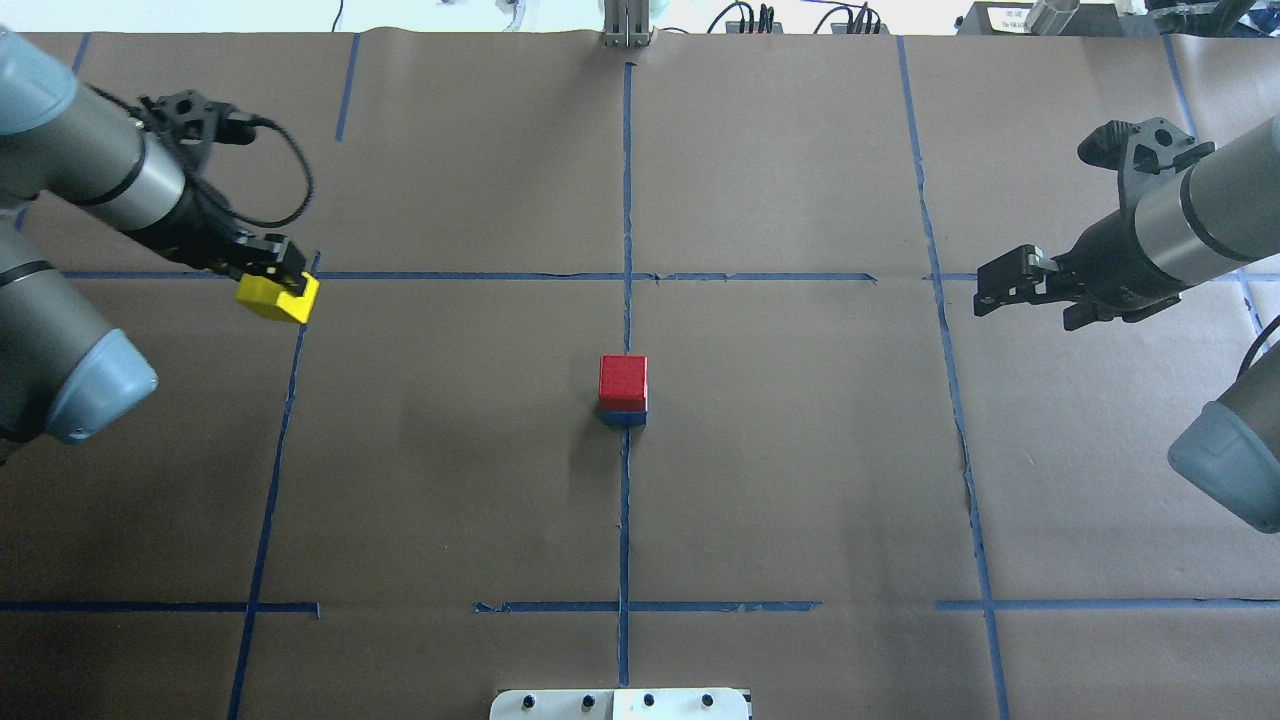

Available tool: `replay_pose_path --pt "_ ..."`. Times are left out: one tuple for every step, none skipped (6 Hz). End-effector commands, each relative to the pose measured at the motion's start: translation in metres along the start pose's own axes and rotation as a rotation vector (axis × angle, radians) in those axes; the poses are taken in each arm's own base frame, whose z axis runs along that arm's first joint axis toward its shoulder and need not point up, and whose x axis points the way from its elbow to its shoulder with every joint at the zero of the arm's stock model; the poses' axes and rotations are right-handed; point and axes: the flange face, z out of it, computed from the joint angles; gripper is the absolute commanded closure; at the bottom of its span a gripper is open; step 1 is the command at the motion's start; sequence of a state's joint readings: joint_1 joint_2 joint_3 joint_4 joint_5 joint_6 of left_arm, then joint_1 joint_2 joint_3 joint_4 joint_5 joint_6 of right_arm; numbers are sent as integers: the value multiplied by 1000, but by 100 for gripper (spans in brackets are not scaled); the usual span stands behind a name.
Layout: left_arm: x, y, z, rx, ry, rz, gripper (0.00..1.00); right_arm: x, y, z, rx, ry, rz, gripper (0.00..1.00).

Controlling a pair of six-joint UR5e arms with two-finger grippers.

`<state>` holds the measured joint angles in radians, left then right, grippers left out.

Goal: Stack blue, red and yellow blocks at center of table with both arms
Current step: 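Carry the yellow cube with the left gripper above the red cube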

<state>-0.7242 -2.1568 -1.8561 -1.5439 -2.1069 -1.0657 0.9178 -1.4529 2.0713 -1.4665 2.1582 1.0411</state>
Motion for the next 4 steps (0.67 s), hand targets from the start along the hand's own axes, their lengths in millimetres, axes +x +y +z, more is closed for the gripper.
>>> replay_pose_path --pt "105 23 18 36 -12 -88 100 1 0 1 -2 2 2 0" --pt "125 12 22 83 -50 -108 100 1 1 0 -1 0 0 0" --pt "142 20 36 67 -57 -133 100 1 1 0 -1 0 0 0" --pt "164 9 42 74 -68 -155 100 1 1 0 -1 1 1 0"
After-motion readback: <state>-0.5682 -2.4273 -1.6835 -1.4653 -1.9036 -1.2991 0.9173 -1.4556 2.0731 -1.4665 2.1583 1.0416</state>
